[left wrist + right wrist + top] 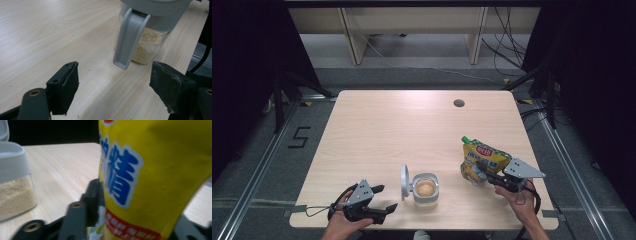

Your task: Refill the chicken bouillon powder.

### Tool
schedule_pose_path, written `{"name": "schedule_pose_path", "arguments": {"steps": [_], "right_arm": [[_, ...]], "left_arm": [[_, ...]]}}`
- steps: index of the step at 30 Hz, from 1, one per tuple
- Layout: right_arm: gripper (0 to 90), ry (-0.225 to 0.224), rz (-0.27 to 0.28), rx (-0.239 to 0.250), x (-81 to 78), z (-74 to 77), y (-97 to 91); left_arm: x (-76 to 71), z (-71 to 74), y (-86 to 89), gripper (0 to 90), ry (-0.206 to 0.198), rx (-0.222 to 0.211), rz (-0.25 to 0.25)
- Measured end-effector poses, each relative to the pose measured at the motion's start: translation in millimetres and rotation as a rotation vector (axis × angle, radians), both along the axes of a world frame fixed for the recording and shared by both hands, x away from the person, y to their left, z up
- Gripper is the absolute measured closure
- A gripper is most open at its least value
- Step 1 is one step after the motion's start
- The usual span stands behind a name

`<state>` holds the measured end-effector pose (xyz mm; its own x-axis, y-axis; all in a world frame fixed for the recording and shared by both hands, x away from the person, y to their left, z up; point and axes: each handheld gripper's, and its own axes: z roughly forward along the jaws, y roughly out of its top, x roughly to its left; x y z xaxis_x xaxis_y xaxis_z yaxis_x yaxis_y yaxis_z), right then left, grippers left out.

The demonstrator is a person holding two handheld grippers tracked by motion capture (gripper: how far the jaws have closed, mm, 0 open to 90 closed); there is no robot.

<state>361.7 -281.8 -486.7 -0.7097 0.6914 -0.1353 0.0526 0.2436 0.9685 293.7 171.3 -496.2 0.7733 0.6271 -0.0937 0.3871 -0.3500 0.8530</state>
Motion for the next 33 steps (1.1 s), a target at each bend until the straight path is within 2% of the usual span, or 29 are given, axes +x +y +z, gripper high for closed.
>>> {"name": "schedule_pose_path", "arguments": {"steps": [1, 3, 4, 5, 7, 8, 9, 10, 12, 15, 16, 17, 18, 19, 23, 24, 25, 26, 27, 28, 29, 31, 33], "right_arm": [[52.9, 0.008, 0.004, 0.000, -0.6, 1.0, -0.9], [46.4, 0.034, -0.026, 0.012, -6.1, 2.6, -0.1], [43.5, 0.076, -0.052, 0.028, -11.0, 3.7, 0.6], [42.6, 0.066, -0.067, 0.020, -12.3, 4.6, -0.4], [40.9, 0.073, -0.062, 0.030, -16.1, 5.6, -1.9], [39.0, 0.100, -0.101, 0.031, -20.7, 6.4, -2.2], [37.4, 0.100, -0.099, 0.033, -21.4, 6.7, -3.4], [36.5, 0.126, -0.117, 0.031, -25.5, 7.5, -4.6], [35.6, 0.121, -0.144, 0.024, -30.6, 7.8, -6.6], [34.3, 0.165, -0.179, 0.037, -40.4, 8.4, -7.8], [33.1, 0.170, -0.193, 0.020, -43.6, 9.2, -9.0], [32.3, 0.176, -0.195, 0.013, -45.3, 9.2, -9.6], [31.9, 0.192, -0.213, 0.016, -49.1, 10.1, -9.5], [31.4, 0.178, -0.202, 0.019, -48.8, 9.2, -10.7], [28.1, 0.230, -0.233, 0.005, -61.6, 9.0, -13.1], [27.2, 0.216, -0.226, -0.008, -62.1, 7.9, -14.7], [26.8, 0.222, -0.209, 0.006, -61.9, 6.4, -14.7], [26.4, 0.234, -0.226, -0.002, -65.6, 6.5, -16.3], [25.8, 0.262, -0.235, 0.016, -69.1, 6.3, -15.6], [24.6, 0.256, -0.217, 0.010, -69.2, 5.9, -17.2], [24.1, 0.280, -0.234, 0.014, -72.8, 5.8, -16.0], [23.4, 0.274, -0.218, -0.012, -73.3, 5.0, -17.2], [22.7, 0.310, -0.230, -0.009, -78.9, 4.4, -13.9]], "left_arm": [[-0.4, 0.0, -0.6, 22.6, 0.002, -0.009, 0.001], [-0.5, -0.1, -0.6, 22.6, 0.004, -0.006, 0.004], [-0.6, -0.1, -0.8, 22.6, 0.005, -0.010, 0.003], [-0.1, 0.2, -0.3, 22.6, 0.001, -0.006, -0.004], [0.7, 0.5, 1.1, 22.6, 0.000, 0.017, -0.005], [0.6, 0.4, 0.8, 22.6, 0.000, 0.011, -0.003], [0.2, 0.3, 0.2, 22.6, 0.003, -0.007, -0.003], [0.1, 0.2, 0.2, 22.6, 0.004, -0.010, -0.002], [0.6, 0.5, 0.7, 22.6, -0.003, -0.007, -0.005], [1.5, 0.7, 0.8, 22.6, -0.008, -0.003, -0.015], [1.3, 0.7, 0.6, 22.6, -0.005, -0.005, -0.014], [1.1, 0.1, -0.5, 22.6, -0.005, -0.022, -0.009], [1.0, 0.3, -0.6, 22.6, -0.006, -0.019, -0.010], [1.1, 0.5, -0.2, 22.6, -0.008, -0.013, -0.013], [-0.5, 2.1, -0.7, 22.6, 0.012, -0.017, -0.005], [-0.6, 2.3, -0.9, 22.6, 0.014, -0.020, -0.004], [0.3, 3.0, 0.2, 22.6, 0.006, 0.005, -0.008], [-0.5, 2.9, -1.3, 22.5, 0.005, -0.023, -0.006], [-0.9, 3.1, -1.8, 22.6, 0.008, -0.028, 0.002], [-0.7, 3.7, -1.3, 22.6, 0.003, -0.023, -0.006], [-0.5, 4.0, -1.1, 22.5, -0.002, -0.022, -0.011], [-1.3, 4.8, -1.3, 22.6, 0.003, -0.039, -0.002], [-1.3, 7.2, 0.9, 22.6, -0.003, -0.038, 0.000]]}}
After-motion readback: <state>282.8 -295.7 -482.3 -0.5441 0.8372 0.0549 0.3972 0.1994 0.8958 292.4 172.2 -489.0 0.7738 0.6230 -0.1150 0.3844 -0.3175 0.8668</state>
